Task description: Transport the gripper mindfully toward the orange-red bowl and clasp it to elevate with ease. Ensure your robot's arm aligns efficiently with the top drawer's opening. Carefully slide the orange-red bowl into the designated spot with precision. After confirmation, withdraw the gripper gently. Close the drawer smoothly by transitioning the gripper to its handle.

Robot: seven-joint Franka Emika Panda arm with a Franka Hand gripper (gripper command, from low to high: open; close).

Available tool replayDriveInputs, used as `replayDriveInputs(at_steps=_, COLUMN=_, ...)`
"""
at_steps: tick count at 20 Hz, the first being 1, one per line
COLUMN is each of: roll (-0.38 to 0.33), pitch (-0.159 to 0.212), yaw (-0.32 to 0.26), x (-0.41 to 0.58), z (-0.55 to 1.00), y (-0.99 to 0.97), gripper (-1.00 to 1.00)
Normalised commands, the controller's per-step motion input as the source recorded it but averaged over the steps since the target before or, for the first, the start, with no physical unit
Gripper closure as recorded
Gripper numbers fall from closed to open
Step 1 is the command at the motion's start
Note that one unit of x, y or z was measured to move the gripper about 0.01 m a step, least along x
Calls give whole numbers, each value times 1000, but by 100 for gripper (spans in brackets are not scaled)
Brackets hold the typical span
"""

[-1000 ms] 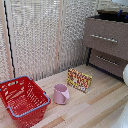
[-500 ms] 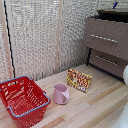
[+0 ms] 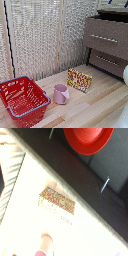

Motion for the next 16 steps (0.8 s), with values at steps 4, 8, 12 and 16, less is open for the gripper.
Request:
replayDriveInputs(at_steps=4, roll=-204, pitch=215, yaw=134, x=6, z=298, y=334, gripper=-100)
replayDriveInputs(at_steps=8, roll=-216, pitch=233, yaw=113, x=10, z=228, y=332, gripper=-100)
replayDriveInputs(at_steps=12, roll=-251, pitch=230, yaw=79, x=71, z=147, y=324, gripper=-100)
replayDriveInputs(at_steps=16, roll=-312, pitch=223, yaw=71, x=31, z=9, y=230, gripper=-100)
